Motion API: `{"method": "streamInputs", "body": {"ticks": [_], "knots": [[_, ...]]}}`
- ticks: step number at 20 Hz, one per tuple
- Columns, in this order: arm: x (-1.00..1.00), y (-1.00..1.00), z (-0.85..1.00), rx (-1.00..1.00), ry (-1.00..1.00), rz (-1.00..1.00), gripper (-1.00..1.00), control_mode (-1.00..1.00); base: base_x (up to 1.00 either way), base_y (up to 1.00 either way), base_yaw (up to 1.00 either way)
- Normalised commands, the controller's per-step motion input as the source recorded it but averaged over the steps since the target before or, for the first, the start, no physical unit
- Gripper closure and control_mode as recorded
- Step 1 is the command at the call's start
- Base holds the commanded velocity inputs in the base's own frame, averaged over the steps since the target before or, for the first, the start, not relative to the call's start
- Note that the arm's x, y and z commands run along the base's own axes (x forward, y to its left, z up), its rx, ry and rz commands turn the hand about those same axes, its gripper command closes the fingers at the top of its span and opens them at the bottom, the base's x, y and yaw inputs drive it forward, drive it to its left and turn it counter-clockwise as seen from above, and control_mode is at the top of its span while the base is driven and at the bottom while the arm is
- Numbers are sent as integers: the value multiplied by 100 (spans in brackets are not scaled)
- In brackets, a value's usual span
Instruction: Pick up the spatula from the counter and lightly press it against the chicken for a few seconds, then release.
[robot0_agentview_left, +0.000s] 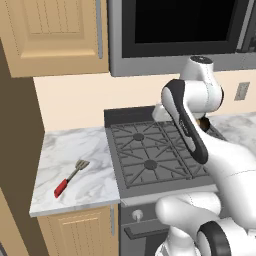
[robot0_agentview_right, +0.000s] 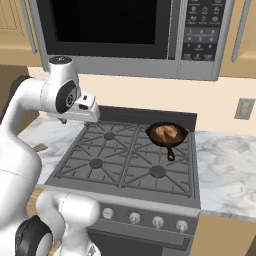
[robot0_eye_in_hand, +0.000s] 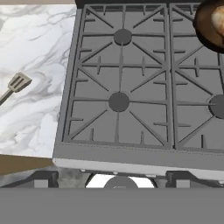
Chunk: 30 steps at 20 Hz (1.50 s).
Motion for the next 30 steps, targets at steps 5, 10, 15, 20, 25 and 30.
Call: {"method": "streamInputs", "body": {"ticks": [5, 10, 15, 20, 25, 30], "knots": [[-75, 37, 0, 1, -2, 0, -100, -100, 0, 0, 0], [-67, 59, 0, 0, -3, 0, -100, -100, 0, 0, 0], [-38, 52, 0, -1, -1, 0, -100, -100, 0, 0, 0], [-9, 47, -17, -2, -2, 0, -100, -100, 0, 0, 0], [0, 41, -30, 1, 0, 0, -100, -100, 0, 0, 0], [0, 43, -25, 1, 0, 0, -100, -100, 0, 0, 0]]}}
